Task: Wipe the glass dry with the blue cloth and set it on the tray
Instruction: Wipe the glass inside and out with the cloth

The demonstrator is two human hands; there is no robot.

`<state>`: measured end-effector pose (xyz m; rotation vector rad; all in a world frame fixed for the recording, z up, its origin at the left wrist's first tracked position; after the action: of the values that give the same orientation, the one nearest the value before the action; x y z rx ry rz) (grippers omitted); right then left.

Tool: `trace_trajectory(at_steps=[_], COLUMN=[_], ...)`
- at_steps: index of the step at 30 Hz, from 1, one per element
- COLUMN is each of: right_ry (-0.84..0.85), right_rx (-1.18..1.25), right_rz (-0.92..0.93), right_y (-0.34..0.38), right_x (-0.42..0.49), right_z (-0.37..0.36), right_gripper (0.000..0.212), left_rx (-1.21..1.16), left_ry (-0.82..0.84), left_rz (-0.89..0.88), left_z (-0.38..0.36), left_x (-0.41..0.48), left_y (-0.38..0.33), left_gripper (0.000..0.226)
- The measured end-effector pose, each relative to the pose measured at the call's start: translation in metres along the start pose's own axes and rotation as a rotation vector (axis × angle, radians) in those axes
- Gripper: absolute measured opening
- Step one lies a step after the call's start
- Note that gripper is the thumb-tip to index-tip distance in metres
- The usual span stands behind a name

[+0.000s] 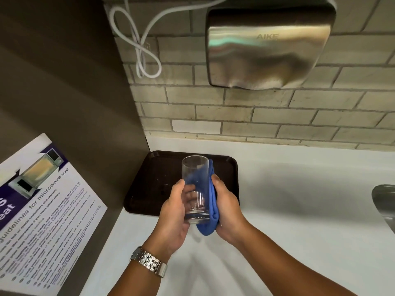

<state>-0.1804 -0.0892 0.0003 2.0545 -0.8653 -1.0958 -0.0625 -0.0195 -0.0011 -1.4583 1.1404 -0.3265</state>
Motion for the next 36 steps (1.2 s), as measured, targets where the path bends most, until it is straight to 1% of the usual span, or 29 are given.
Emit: trace_trajectory(at_steps=[3, 5, 7, 8, 9, 11, 13, 14, 16, 18, 19, 20, 22, 23, 25, 27, 29, 30, 33, 36], right_ry=[-0.034, -0.04, -0.047, -0.04, -0.016, 0.028, 0.059, 0.068, 0.096, 0.075, 0.057, 0.056, 0.099, 0.122, 0.167, 0.183, 0.159, 0.136, 0.118, 0.123], right_rx=[0.037, 0.027, -0.031, -0.095, -0.176, -0.342, -0.392, -0.386, -0.314, -0.187, -0.138, -0.122, -0.18, -0.221, -0.258, -0.283, -0.285, -0.268, -0.135, 0.014], right_rz=[-0.031, -0.016, 0.061, 0.132, 0.223, 0.414, 0.486, 0.481, 0.397, 0.232, 0.166, 0.138, 0.183, 0.241, 0.307, 0.313, 0.245, 0.19, -0.012, -0.106], right_y=[-0.005, -0.006, -0.002, 0.002, 0.007, 0.014, 0.016, 0.018, 0.019, 0.021, 0.018, 0.018, 0.017, 0.018, 0.018, 0.018, 0.017, 0.016, 0.002, -0.014], right_x=[0.003, 0.002, 0.0, -0.003, -0.006, -0.014, -0.017, -0.017, -0.012, -0.007, -0.004, -0.004, -0.005, -0.006, -0.01, -0.009, -0.007, -0.006, -0.002, -0.004], right_z=[0.002, 0.003, 0.003, 0.001, -0.002, -0.011, -0.017, -0.018, -0.014, -0.008, -0.004, -0.003, -0.007, -0.009, -0.014, -0.015, -0.012, -0.009, 0.0, 0.005], right_gripper=[0.041, 0.044, 0.044, 0.041, 0.039, 0.039, 0.042, 0.044, 0.043, 0.034, 0.034, 0.033, 0.027, 0.029, 0.038, 0.043, 0.042, 0.042, 0.054, 0.056], left_rx=[0.132, 0.246, 0.307, 0.337, 0.366, 0.377, 0.305, 0.277, 0.224, 0.152, 0.127, 0.107, 0.05, 0.022, -0.003, 0.014, 0.117, 0.162, 0.227, 0.325], left_ry=[-0.004, -0.002, 0.007, 0.027, 0.059, 0.116, 0.139, 0.136, 0.116, 0.097, 0.081, 0.061, 0.031, 0.032, 0.06, 0.102, 0.112, 0.107, 0.083, 0.051], left_rz=[-0.053, -0.124, -0.182, -0.203, -0.222, -0.252, -0.249, -0.238, -0.201, -0.141, -0.116, -0.096, -0.049, -0.022, -0.002, -0.029, -0.081, -0.107, -0.184, -0.266], left_z=[-0.003, -0.005, -0.005, -0.007, -0.01, -0.017, -0.02, -0.021, -0.02, -0.018, -0.017, -0.016, -0.015, -0.016, -0.017, -0.019, -0.019, -0.018, -0.016, -0.016], left_x=[-0.002, -0.004, -0.007, -0.009, -0.012, -0.016, -0.017, -0.018, -0.018, -0.018, -0.018, -0.018, -0.017, -0.017, -0.017, -0.018, -0.019, -0.019, -0.018, -0.018], left_y=[-0.003, -0.01, -0.017, -0.02, -0.022, -0.023, -0.024, -0.025, -0.026, -0.022, -0.02, -0.017, -0.013, -0.012, -0.012, -0.014, -0.015, -0.014, -0.015, -0.02], left_gripper=[0.041, 0.03, 0.019, 0.019, 0.028, 0.053, 0.062, 0.063, 0.065, 0.06, 0.056, 0.054, 0.065, 0.073, 0.082, 0.089, 0.099, 0.1, 0.084, 0.079])
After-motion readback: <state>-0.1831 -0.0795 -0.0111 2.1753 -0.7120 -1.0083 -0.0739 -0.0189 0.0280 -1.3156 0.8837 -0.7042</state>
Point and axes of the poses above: each hand's wrist, its own x-axis towards the middle knuckle, its own z-axis out of the back of the hand, y = z × x, the point moved 6 cm from there along x, towards the middle knuckle, and after that the axes turned 5 degrees about -z, right-handed, at the moved point
